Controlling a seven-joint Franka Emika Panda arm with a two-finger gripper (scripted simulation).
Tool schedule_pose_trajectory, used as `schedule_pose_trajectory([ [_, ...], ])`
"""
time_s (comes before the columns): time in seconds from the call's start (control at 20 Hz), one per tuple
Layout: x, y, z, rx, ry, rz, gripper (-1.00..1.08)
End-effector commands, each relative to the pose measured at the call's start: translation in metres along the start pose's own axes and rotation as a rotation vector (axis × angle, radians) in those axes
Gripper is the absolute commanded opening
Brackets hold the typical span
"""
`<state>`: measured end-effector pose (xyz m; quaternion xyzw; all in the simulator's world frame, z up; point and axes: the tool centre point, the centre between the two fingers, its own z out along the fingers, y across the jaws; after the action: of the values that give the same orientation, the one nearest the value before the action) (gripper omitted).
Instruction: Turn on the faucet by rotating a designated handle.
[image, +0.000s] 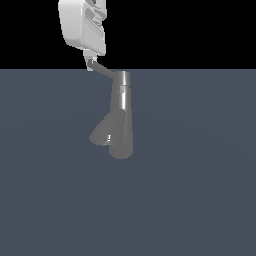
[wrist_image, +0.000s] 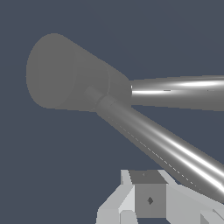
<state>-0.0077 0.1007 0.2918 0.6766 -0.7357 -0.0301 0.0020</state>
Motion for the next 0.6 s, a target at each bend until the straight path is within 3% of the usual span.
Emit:
schedule_pose_trajectory([
  [0.0, 0.009, 0.009, 0.0, -0.011, 0.003, 0.003, -1.0],
  [0.45, 0.03, 0.035, -0.01, -0.015, 0.003, -0.001, -1.0],
  [0.55, 0.024, 0.032, -0.01, -0.01, 0.002, -0.006, -1.0],
])
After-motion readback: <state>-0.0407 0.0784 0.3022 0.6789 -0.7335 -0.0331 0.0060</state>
